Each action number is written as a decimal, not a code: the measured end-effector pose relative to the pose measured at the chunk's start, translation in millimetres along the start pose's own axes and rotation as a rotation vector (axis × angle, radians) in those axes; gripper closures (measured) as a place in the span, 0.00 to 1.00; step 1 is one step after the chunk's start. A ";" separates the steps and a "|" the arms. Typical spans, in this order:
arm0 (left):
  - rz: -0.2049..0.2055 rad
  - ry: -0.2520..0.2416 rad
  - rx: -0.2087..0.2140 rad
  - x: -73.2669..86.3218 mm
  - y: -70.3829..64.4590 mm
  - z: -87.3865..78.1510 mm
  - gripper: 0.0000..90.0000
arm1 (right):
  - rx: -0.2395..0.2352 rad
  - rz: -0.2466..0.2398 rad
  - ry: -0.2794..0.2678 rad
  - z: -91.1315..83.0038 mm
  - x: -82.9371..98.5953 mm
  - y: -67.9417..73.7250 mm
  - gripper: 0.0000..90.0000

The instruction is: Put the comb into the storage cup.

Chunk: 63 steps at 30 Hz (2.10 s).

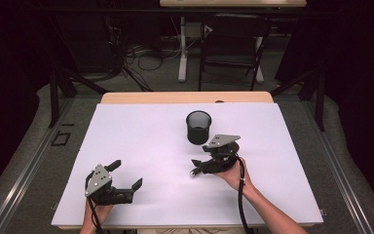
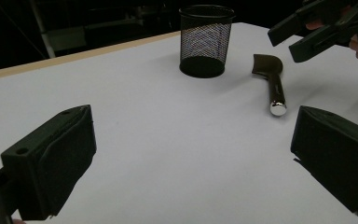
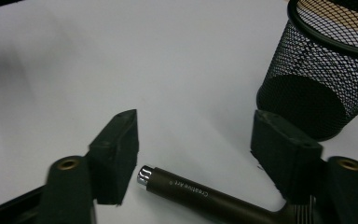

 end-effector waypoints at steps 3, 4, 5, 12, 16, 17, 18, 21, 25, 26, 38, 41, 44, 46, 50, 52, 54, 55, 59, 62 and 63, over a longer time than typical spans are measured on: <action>0.003 0.001 0.001 0.0 -0.6 0.1 0.00 | -0.004 -0.004 0.017 1.9 1.1 0.5 0.57; 0.003 0.000 0.002 0.1 -0.7 0.3 0.00 | -0.009 -0.007 0.024 2.6 1.4 0.6 0.62; 0.002 0.002 -0.001 0.1 -0.8 0.6 0.00 | -0.013 -0.004 0.031 3.6 2.0 0.7 0.67; 0.005 0.009 -0.002 0.7 -0.5 0.9 0.00 | -0.015 -0.026 0.100 13.1 6.4 1.9 0.96; 0.006 0.010 -0.004 0.7 -0.5 1.1 0.00 | -0.012 -0.032 0.130 18.9 8.1 2.4 1.00; 0.005 0.010 -0.004 0.8 -0.4 1.0 0.00 | -0.016 -0.029 0.135 20.3 8.6 2.8 1.00; 0.005 0.010 -0.004 0.8 -0.4 1.0 0.00 | -0.016 -0.031 0.143 21.5 8.9 2.9 1.00; 0.003 0.009 -0.002 0.7 -0.6 1.3 0.00 | -0.005 -0.037 0.157 24.4 9.1 2.6 1.00; 0.007 0.010 -0.001 0.6 -1.4 1.7 0.00 | -0.009 -0.038 0.188 30.2 10.1 3.3 1.00; 0.007 0.010 -0.001 0.6 -1.4 1.7 0.00 | -0.011 -0.037 0.197 32.2 10.8 3.5 1.00; 0.010 0.018 0.001 1.2 -1.0 2.7 0.00 | -0.015 -0.029 0.253 44.2 13.0 3.4 1.00; 0.010 0.019 0.001 1.2 -1.3 2.9 0.00 | -0.018 -0.033 0.271 47.2 14.3 4.5 1.00; 0.011 0.020 0.002 1.4 -1.5 3.1 0.00 | -0.021 -0.031 0.277 48.7 14.5 5.1 1.00; 0.009 0.021 0.005 1.4 -1.5 3.3 0.00 | -0.025 -0.036 0.287 50.3 15.3 5.0 1.00; 0.012 0.024 0.005 1.8 -1.3 3.3 0.00 | -0.028 -0.034 0.303 51.6 17.1 5.3 1.00; 0.012 0.024 0.006 1.8 -1.3 3.0 0.00 | -0.033 -0.035 0.316 51.4 18.3 5.4 1.00; 0.013 0.024 0.006 1.8 -1.5 2.9 0.00 | -0.036 -0.039 0.322 51.2 19.0 4.6 1.00; 0.013 0.024 0.004 1.8 -1.3 2.8 0.00 | -0.035 -0.035 0.326 50.4 19.5 5.1 1.00; 0.012 0.025 0.006 1.9 -1.0 2.8 0.00 | -0.037 -0.033 0.330 48.7 20.3 5.6 1.00; 0.012 0.025 0.006 1.9 -1.2 2.7 0.00 | -0.039 -0.032 0.331 47.1 20.7 5.8 1.00; 0.013 0.025 0.006 2.0 -1.3 2.6 0.00 | -0.039 -0.031 0.330 46.1 21.2 6.0 1.00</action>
Point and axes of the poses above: each handheld gripper's, and its own axes: z roughly forward along the jaws, x roughly out of its underside, y roughly to its left, the point moved 6 cm from there along z, roughly forward along the jaws, and after that the axes turned 12 degrees about -x, right-handed, at the moved point
